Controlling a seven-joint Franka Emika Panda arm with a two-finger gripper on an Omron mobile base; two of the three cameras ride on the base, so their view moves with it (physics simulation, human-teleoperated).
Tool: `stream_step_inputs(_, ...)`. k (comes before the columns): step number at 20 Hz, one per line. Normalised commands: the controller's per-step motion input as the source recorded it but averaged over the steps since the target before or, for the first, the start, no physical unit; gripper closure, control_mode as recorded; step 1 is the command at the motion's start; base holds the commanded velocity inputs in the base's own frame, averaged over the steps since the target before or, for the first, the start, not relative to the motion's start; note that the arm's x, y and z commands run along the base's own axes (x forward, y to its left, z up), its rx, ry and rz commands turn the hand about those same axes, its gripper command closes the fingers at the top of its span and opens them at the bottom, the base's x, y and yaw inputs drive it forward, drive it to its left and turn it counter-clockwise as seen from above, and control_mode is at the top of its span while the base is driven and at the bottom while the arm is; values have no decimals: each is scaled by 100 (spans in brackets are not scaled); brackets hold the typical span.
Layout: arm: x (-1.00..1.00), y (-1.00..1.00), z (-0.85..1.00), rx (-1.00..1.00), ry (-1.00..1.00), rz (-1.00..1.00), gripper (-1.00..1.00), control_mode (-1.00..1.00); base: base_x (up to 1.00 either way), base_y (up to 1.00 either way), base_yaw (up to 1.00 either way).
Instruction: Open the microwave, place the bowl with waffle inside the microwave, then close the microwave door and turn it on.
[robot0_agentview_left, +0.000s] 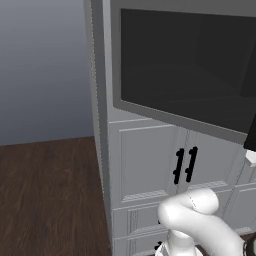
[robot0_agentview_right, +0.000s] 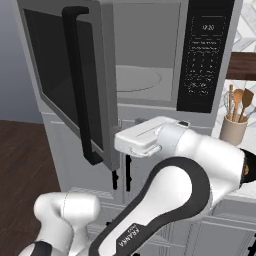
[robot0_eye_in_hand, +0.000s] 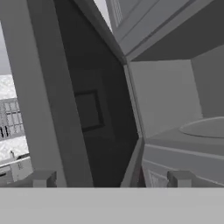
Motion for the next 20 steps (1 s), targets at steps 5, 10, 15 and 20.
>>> stream_step_inputs(5, 1, 4, 0, 1, -1, 23, -100, -100, 0, 0, 0)
stream_step_inputs(10, 25, -18, -6, 1, -6, 6, -100, -100, 0, 0, 0)
stream_step_inputs(15, 37, -11, -1, 0, -9, 1, -100, -100, 0, 0, 0)
stream_step_inputs(20, 47, 0, -11, 0, -5, 4, -100, -100, 0, 0, 0)
